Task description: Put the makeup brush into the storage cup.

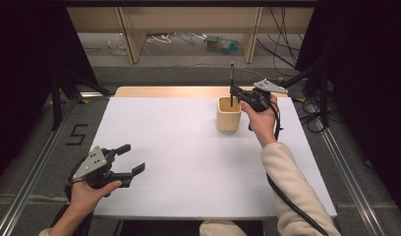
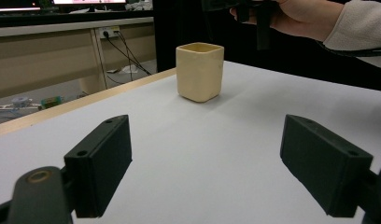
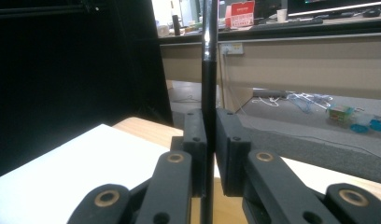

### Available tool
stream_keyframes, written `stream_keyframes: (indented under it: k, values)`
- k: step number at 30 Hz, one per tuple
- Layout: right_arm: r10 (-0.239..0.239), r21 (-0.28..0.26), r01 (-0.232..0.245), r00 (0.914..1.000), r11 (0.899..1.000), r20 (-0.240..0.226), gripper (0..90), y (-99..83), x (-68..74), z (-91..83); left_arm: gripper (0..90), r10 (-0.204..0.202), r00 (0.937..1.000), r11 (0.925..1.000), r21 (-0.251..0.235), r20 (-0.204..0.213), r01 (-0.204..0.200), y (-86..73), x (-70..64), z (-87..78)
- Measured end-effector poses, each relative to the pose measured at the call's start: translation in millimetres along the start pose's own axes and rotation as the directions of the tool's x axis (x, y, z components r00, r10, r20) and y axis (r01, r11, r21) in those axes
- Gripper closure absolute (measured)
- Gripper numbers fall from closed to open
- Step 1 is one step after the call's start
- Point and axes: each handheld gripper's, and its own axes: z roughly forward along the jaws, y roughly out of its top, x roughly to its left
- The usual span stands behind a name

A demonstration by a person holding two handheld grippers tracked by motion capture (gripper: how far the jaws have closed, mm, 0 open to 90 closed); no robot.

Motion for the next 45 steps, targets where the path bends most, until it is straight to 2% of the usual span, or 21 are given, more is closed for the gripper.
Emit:
stream_keyframes:
  k: [14, 16, 17, 45]
  values:
    - [-0.005, 0.006, 0.005, 1.0000, 1.000, 0.005, 84.0, -2.5, -1.7, 4.2, 16.2, 0.003, 1.0000, 1.0000, 0.009, -0.004, -0.003, 0.3, -0.2, -0.5]
    - [-0.003, -0.008, 0.003, 1.0000, 1.000, 0.008, 84.0, -3.0, -1.7, 5.5, 16.2, 0.002, 1.0000, 1.0000, 0.008, -0.003, -0.002, 0.2, -0.1, -0.5]
    - [-0.006, 0.010, 0.006, 0.9999, 1.000, 0.010, 84.0, -2.7, -2.0, 4.8, 16.2, 0.002, 1.0000, 1.0000, 0.008, -0.003, -0.002, 0.2, 0.0, -0.5]
    - [-0.007, 0.031, 0.006, 0.9997, 0.999, 0.025, 84.1, -8.3, -5.3, 11.4, 16.3, 0.002, 1.0000, 1.0000, 0.007, -0.003, -0.002, 0.1, 0.2, -0.3]
